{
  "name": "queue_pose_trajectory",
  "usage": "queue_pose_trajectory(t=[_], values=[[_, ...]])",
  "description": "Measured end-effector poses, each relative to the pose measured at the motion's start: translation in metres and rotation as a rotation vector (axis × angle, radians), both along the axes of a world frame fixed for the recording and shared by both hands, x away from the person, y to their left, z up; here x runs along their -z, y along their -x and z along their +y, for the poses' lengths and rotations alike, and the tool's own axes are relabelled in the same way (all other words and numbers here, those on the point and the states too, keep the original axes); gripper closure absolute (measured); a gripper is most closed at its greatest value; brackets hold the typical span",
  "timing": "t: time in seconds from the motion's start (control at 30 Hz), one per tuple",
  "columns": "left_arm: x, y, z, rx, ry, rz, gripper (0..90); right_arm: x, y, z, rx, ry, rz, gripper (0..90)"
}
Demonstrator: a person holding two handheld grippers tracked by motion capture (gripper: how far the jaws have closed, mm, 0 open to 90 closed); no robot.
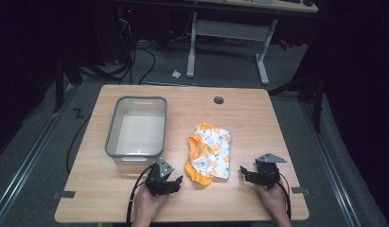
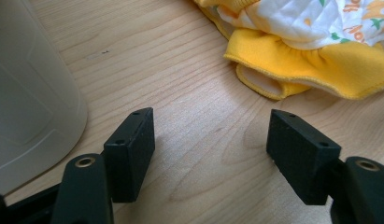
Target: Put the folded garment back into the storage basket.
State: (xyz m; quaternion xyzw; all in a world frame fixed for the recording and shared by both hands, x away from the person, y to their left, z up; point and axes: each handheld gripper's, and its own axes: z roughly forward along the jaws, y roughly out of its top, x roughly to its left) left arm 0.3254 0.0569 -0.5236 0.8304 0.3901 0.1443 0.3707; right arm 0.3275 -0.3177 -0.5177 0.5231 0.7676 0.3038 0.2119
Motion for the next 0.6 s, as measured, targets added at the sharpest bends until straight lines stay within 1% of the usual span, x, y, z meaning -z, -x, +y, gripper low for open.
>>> queue_pose_trajectory(t=[0.37, 0.43, 0.47, 0.6], values=[[0.0001, -0.0002, -0.0008, -0.001, -0.001, 0.002, 30.7, 0.0000, 0.0000, 0.0000, 0.000, 0.000, 0.000, 26.5], [0.0001, -0.0002, -0.0013, 0.004, -0.004, 0.003, 29.4, 0.0000, 0.0000, 0.0000, 0.000, 0.000, 0.000, 26.5], [0.0002, -0.0004, -0.0019, 0.011, -0.004, 0.007, 26.7, 0.0000, 0.0000, 0.0000, 0.000, 0.000, 0.000, 26.5], [0.0003, -0.0002, -0.0033, 0.011, -0.004, 0.009, 25.1, 0.0000, 0.0000, 0.0000, 0.000, 0.000, 0.000, 26.5]])
